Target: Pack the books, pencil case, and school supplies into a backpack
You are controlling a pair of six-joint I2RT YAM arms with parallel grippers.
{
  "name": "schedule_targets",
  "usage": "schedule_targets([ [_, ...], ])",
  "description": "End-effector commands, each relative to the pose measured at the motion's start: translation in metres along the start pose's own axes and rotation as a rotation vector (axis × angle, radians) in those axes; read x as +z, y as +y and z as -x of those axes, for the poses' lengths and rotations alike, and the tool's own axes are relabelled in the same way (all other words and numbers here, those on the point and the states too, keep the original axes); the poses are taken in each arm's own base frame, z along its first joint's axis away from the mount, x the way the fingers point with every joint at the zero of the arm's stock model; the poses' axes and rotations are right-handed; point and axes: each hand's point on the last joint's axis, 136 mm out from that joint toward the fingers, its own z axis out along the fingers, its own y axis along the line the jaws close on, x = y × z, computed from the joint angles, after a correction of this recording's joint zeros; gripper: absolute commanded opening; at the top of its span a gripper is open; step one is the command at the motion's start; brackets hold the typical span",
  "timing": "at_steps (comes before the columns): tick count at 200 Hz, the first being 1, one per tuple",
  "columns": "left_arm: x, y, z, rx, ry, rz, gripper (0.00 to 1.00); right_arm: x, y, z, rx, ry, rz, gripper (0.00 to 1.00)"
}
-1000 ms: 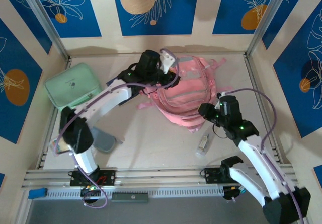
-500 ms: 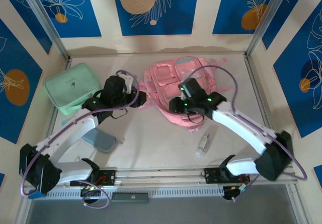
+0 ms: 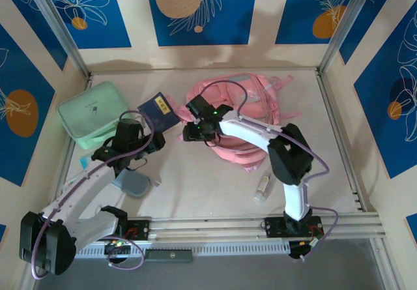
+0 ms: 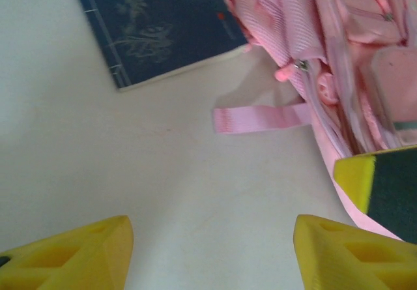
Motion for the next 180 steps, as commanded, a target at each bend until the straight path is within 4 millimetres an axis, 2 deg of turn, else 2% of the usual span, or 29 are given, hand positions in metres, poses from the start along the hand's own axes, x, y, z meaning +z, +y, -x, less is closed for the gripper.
schedule_targets([
  [1, 0.005, 0.011, 0.004, -0.064, -0.008, 0.015, 0.66, 0.014, 0.019, 0.014, -0.011, 0.004, 0.052, 0.51],
  [24, 0.011, 0.019, 0.008, -0.109, -0.025, 0.017, 0.67, 0.034, 0.012, 0.027, 0.027, 0.004, -0.031, 0.52],
  [40, 0.013, 0.025, 0.013, -0.135, -0.044, 0.026, 0.68, 0.047, 0.015, 0.037, 0.034, -0.001, -0.02, 0.53],
  [55, 0.014, 0.032, 0.016, -0.162, -0.052, 0.039, 0.69, 0.061, 0.008, 0.046, 0.041, -0.01, -0.037, 0.53],
  [83, 0.02, 0.033, 0.015, -0.193, -0.055, 0.018, 0.68, 0.072, 0.013, 0.06, -0.003, -0.034, -0.004, 0.55],
  [119, 0.024, 0.041, 0.014, -0.195, -0.051, 0.047, 0.7, 0.087, 0.0, 0.081, 0.016, -0.067, -0.036, 0.54],
  [131, 0.023, 0.041, 0.016, -0.186, -0.052, 0.051, 0.71, 0.091, 0.004, 0.087, -0.008, -0.083, -0.025, 0.54],
  [160, 0.023, 0.044, 0.016, -0.182, -0.049, 0.062, 0.73, 0.098, 0.008, 0.098, -0.032, -0.112, -0.042, 0.55],
  [180, 0.023, 0.045, 0.015, -0.178, -0.038, 0.064, 0.74, 0.106, 0.001, 0.103, -0.02, -0.102, -0.076, 0.55],
])
